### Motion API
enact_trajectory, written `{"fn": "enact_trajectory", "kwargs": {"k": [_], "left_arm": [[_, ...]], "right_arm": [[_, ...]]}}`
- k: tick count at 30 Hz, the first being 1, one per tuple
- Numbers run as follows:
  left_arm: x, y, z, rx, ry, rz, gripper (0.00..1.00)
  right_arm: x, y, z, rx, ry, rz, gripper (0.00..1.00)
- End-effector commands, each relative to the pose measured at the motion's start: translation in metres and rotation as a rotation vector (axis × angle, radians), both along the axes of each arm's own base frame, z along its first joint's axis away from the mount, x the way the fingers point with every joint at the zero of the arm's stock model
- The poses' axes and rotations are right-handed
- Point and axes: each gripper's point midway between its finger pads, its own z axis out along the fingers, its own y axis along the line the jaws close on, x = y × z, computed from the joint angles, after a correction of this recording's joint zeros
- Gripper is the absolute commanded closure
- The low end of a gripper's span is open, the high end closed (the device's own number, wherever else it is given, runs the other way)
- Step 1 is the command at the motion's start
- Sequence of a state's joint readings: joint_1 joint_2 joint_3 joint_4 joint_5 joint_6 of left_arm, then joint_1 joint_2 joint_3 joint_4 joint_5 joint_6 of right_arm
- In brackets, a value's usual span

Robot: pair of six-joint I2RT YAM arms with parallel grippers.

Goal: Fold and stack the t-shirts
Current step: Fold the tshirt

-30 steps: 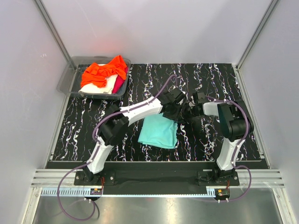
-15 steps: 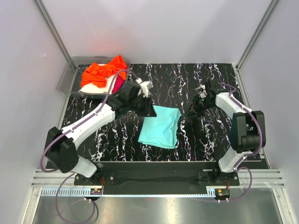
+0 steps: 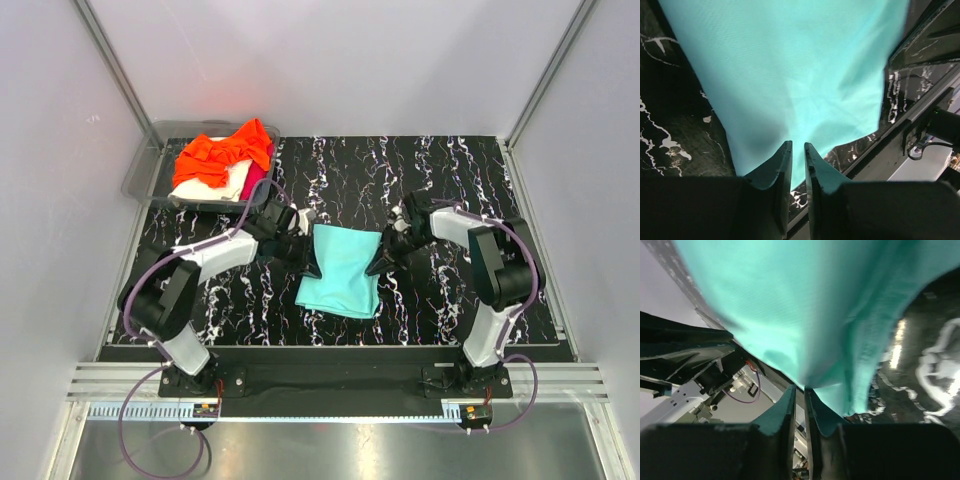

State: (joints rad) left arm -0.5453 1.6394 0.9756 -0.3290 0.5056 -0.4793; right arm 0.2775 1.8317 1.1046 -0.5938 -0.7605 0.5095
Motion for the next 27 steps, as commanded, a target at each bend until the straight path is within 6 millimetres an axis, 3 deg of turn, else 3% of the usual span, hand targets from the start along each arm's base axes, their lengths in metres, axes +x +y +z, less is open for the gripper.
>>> {"fn": "enact_trajectory", "kwargs": {"k": [1,4,6,8,9,10,14,19,22,27], "left_arm": [[-0.007,0.0,-0.019,-0.018,0.021,-0.034,0.81],[-0.016,0.005,-0.027,-0.009,0.037,-0.045,0.81],[-0.018,0.005,-0.018,-0.026,0.022,-0.054,0.8],[-0.023,0.003,-0.005,-0.053,0.021,-0.061,0.77],[-0.023,0.002,0.003,-0.068,0.013,-0.062,0.75],[-0.024,0.0,0.021,-0.103,-0.016,-0.067,0.73],[-0.022,-0.007,0.048,-0.157,-0.042,-0.06,0.7],[-0.016,-0.009,0.042,-0.144,-0.029,-0.057,0.72],[-0.017,-0.008,0.025,-0.119,0.005,-0.06,0.73],[-0.016,-0.003,-0.001,-0.067,0.029,-0.06,0.74]], "right_arm": [[0.001,-0.021,-0.021,0.021,0.033,-0.03,0.82],[-0.005,-0.044,-0.038,-0.027,0.051,-0.06,0.83],[-0.016,-0.056,-0.038,-0.096,0.075,-0.07,0.83],[-0.019,-0.055,-0.022,-0.098,0.063,-0.077,0.84],[-0.017,-0.055,-0.002,-0.093,0.009,-0.09,0.84],[-0.016,-0.052,0.009,-0.09,-0.013,-0.103,0.84],[-0.017,-0.014,0.043,-0.028,-0.105,-0.03,0.8],[0.004,0.03,0.033,0.041,-0.044,0.031,0.79],[0.014,0.037,0.016,0.059,-0.016,0.058,0.79],[0.007,0.032,-0.02,0.046,0.052,0.088,0.8]]}}
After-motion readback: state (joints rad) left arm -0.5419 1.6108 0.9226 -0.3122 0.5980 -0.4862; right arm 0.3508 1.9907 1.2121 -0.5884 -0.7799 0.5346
